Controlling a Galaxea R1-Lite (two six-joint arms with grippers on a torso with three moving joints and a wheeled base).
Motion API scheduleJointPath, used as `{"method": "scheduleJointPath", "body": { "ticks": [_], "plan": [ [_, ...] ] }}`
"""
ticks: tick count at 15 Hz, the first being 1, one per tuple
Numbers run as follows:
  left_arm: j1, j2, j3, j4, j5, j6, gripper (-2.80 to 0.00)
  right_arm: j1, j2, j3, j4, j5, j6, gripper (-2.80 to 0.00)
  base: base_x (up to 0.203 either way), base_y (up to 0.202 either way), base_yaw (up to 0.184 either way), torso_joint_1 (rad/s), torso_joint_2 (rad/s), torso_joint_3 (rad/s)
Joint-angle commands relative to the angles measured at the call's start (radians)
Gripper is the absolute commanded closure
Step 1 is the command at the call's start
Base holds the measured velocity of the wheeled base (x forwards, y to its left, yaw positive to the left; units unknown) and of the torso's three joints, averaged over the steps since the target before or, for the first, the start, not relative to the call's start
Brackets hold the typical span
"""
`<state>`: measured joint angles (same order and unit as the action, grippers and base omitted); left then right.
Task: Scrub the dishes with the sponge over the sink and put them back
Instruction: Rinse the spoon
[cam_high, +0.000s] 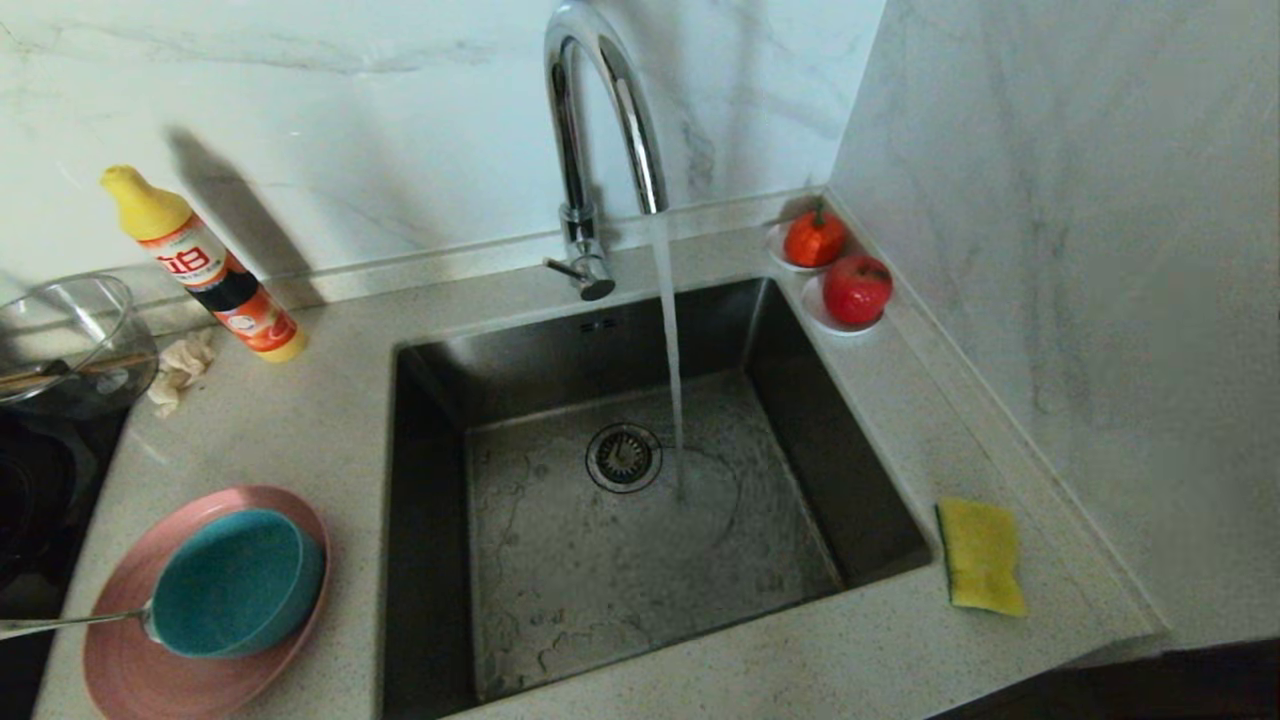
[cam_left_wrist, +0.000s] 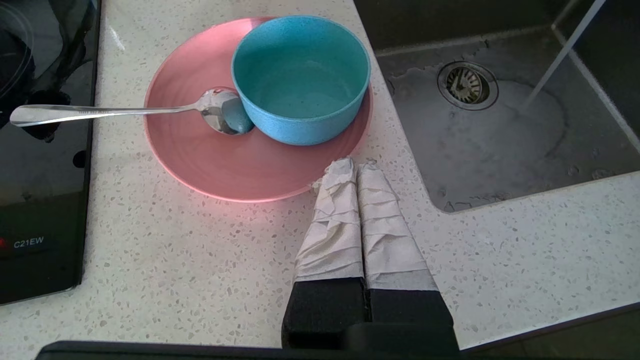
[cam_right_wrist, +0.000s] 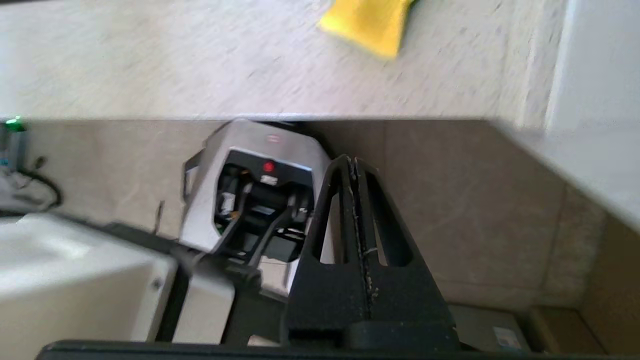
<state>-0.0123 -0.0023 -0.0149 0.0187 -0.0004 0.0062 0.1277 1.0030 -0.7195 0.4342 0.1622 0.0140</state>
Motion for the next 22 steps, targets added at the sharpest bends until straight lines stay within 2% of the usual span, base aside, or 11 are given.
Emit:
{"method": "scheduleJointPath", "body": {
  "ticks": [1, 4, 8, 10, 15, 16, 20, 22],
  "plan": [
    [0.000, -0.001, 0.000, 0.000, 0.000, 0.000, 0.00, 0.045, 0.126, 0.016, -0.074, -0.056, 0.015, 0.00, 0.000, 0.000, 0.000, 0.000, 0.00, 0.000],
    [0.000, -0.001, 0.001, 0.000, -0.001, 0.000, 0.00, 0.111, 0.206, 0.021, -0.140, -0.151, 0.086, 0.00, 0.000, 0.000, 0.000, 0.000, 0.00, 0.000],
    [0.000, -0.001, 0.000, 0.000, -0.001, 0.000, 0.00, 0.121, 0.307, 0.016, -0.203, -0.230, 0.164, 0.00, 0.000, 0.000, 0.000, 0.000, 0.00, 0.000],
    [0.000, -0.001, 0.000, 0.000, 0.000, 0.000, 0.00, 0.125, 0.350, 0.017, -0.232, -0.297, 0.214, 0.00, 0.000, 0.000, 0.000, 0.000, 0.00, 0.000],
    [0.000, -0.001, 0.000, 0.000, 0.000, 0.000, 0.00, 0.125, 0.435, 0.008, -0.316, -0.305, 0.271, 0.00, 0.000, 0.000, 0.000, 0.000, 0.00, 0.000],
    [0.000, -0.001, 0.000, 0.000, -0.001, 0.000, 0.00, 0.125, 0.449, 0.003, -0.330, -0.305, 0.284, -2.80, 0.000, 0.000, 0.000, 0.000, 0.00, 0.000],
    [0.000, -0.001, 0.000, 0.000, 0.000, 0.000, 0.00, 0.160, 0.455, -0.035, -0.301, -0.303, 0.384, -2.80, 0.000, 0.000, 0.000, 0.000, 0.00, 0.000],
    [0.000, -0.001, 0.000, 0.000, 0.000, 0.000, 0.00, 0.197, 0.462, -0.070, -0.257, -0.304, 0.462, -2.80, 0.000, 0.000, 0.000, 0.000, 0.00, 0.000]
  ]
}}
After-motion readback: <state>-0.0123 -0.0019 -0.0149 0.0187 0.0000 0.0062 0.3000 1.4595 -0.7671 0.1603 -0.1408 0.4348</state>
